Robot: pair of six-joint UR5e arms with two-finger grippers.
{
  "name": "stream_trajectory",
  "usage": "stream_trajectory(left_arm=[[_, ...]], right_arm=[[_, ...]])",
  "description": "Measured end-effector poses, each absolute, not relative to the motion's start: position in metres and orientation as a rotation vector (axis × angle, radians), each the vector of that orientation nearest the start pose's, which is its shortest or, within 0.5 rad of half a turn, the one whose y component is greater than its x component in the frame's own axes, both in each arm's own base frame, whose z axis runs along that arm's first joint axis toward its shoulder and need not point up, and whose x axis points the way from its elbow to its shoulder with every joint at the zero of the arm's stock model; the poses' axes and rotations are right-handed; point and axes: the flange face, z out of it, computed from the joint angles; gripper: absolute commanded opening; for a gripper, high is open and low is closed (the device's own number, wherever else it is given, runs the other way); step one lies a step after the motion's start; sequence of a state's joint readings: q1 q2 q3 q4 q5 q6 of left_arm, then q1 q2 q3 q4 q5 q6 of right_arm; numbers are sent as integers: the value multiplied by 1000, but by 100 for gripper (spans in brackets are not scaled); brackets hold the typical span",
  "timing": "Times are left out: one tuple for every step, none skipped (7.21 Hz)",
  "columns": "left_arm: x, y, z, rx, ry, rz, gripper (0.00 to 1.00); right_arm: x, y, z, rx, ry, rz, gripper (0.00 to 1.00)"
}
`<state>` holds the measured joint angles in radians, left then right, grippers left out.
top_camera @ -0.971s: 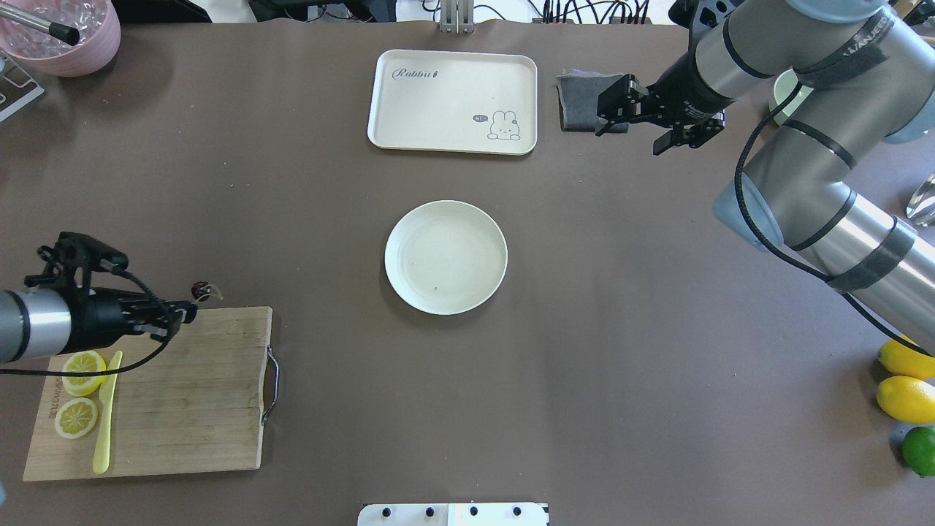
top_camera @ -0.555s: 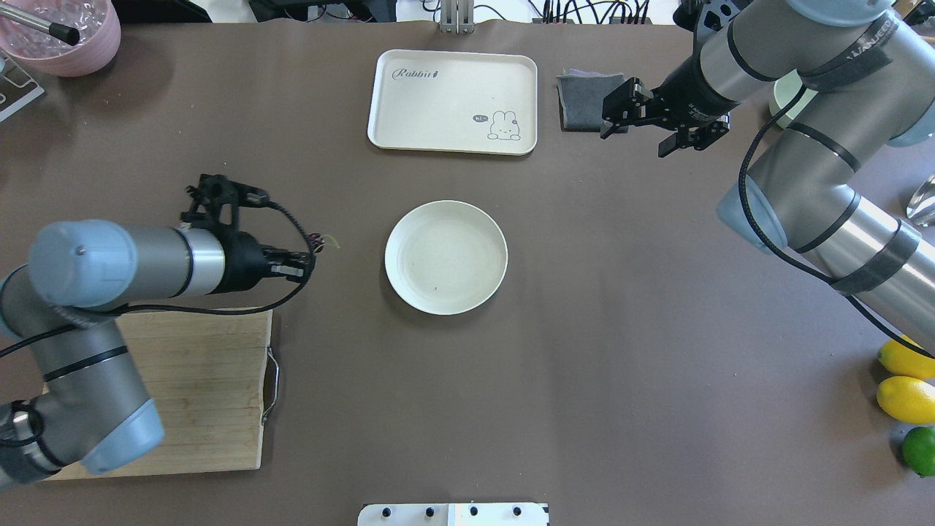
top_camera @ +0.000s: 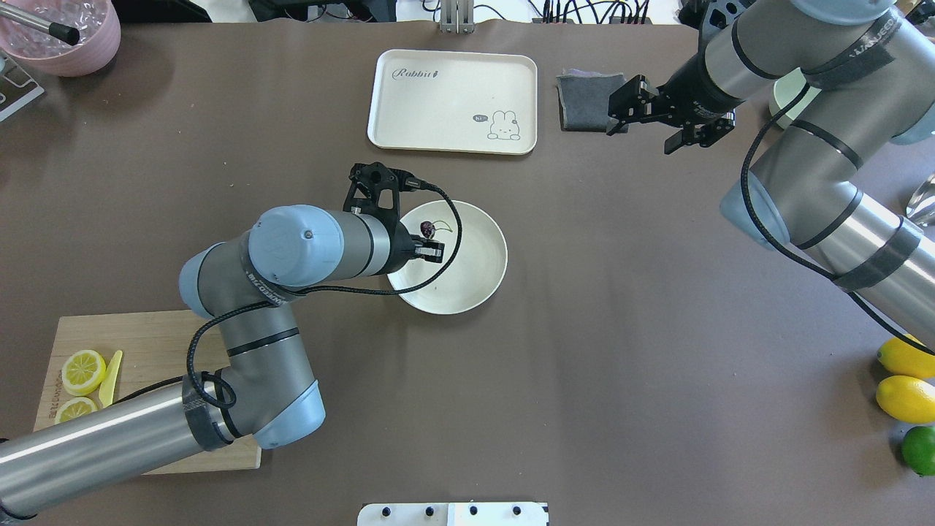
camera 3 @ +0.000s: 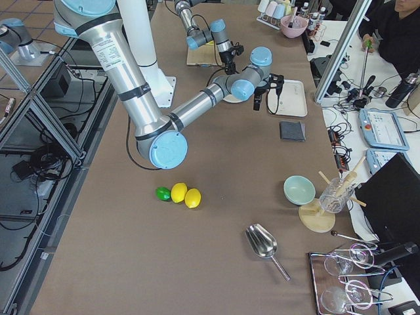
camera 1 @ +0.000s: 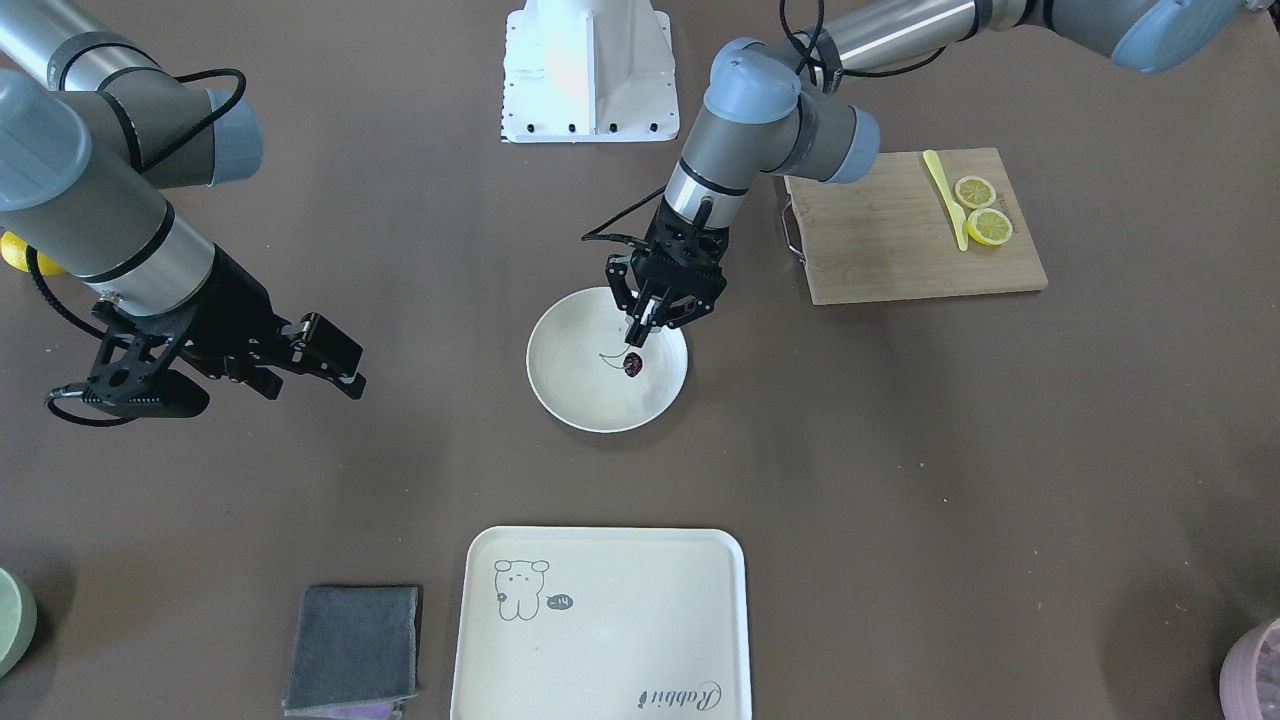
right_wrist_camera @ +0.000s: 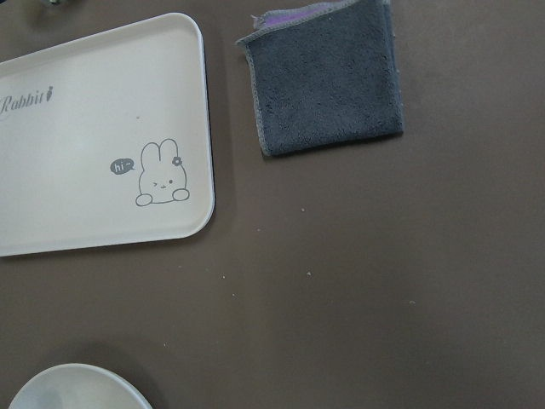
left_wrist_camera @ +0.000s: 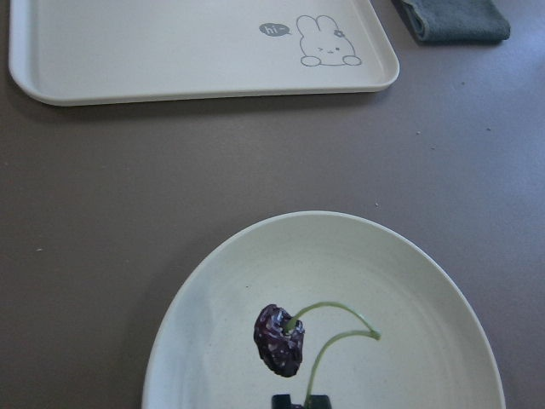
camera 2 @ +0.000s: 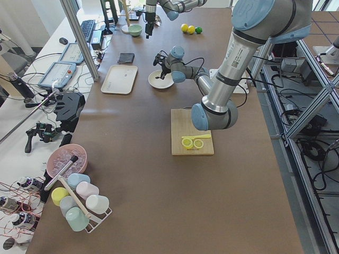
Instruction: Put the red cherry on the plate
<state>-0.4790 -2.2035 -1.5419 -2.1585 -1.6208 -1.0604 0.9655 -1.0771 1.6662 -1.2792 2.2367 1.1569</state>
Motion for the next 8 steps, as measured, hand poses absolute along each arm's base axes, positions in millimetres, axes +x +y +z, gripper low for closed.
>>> stream_trajectory(left_arm=[[574, -440, 230, 527, 1060, 55, 36], [578, -439, 232, 527, 1059, 54, 63], [579, -439, 231, 528, 1063, 52, 97], [576, -441, 228, 534, 1071, 50, 97], [566, -450, 227, 547, 1075, 38, 98], [545, -470, 228, 568, 1065, 7, 98], [507, -507, 237, 586, 1038, -43, 98], [450, -553, 260, 597, 992, -71, 98]], right_arm=[[-308, -579, 293, 66, -1045, 206, 100], [-305, -580, 293, 71, -1044, 207, 100], [-303, -581, 293, 73, -1043, 208, 100], [-303, -582, 293, 73, -1043, 208, 100], [-302, -582, 293, 74, -1042, 210, 100], [-300, -583, 296, 73, -1039, 212, 100], [-297, -585, 301, 69, -1027, 214, 100], [-290, -589, 309, 63, -999, 211, 100]])
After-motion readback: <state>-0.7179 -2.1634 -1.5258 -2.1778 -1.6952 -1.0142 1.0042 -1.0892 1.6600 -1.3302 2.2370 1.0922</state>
